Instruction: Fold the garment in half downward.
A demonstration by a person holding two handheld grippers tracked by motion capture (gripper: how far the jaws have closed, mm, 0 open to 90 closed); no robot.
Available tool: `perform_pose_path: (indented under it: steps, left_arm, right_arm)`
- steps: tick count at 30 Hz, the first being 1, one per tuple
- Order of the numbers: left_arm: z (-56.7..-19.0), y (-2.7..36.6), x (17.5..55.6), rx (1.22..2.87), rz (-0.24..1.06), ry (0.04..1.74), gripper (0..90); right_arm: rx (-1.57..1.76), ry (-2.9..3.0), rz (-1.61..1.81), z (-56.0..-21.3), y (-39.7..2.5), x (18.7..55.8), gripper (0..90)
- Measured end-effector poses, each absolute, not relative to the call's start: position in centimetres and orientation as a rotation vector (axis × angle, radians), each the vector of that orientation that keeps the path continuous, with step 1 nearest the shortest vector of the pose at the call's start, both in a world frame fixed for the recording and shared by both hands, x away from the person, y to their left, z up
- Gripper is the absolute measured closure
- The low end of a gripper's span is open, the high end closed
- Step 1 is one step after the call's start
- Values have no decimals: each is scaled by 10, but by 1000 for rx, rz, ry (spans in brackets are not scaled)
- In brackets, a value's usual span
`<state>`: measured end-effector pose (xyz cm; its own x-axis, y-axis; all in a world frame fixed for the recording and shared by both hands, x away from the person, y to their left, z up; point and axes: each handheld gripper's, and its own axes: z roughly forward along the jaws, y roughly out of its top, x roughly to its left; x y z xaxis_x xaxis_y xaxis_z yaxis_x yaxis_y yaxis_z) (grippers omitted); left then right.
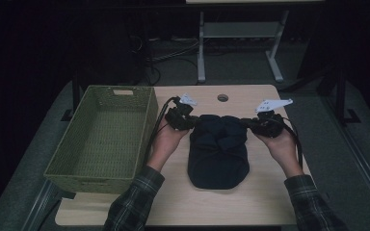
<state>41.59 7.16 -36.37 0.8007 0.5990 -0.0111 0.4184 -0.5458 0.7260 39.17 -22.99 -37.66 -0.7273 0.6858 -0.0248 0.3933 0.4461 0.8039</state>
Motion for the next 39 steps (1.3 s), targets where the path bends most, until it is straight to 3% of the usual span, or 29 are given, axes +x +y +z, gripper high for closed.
perform_pose_path:
  steps: [22, 39]
  left_arm:
    - [-401, 80, 353, 2317, 182, 683, 813]
    - [-421, 83, 324, 2361, 130, 662, 800]
  right_arm:
    - [858, 2464, 1219, -413, -227, 321, 835]
    - [846, 2544, 1195, -435, -223, 287, 822]
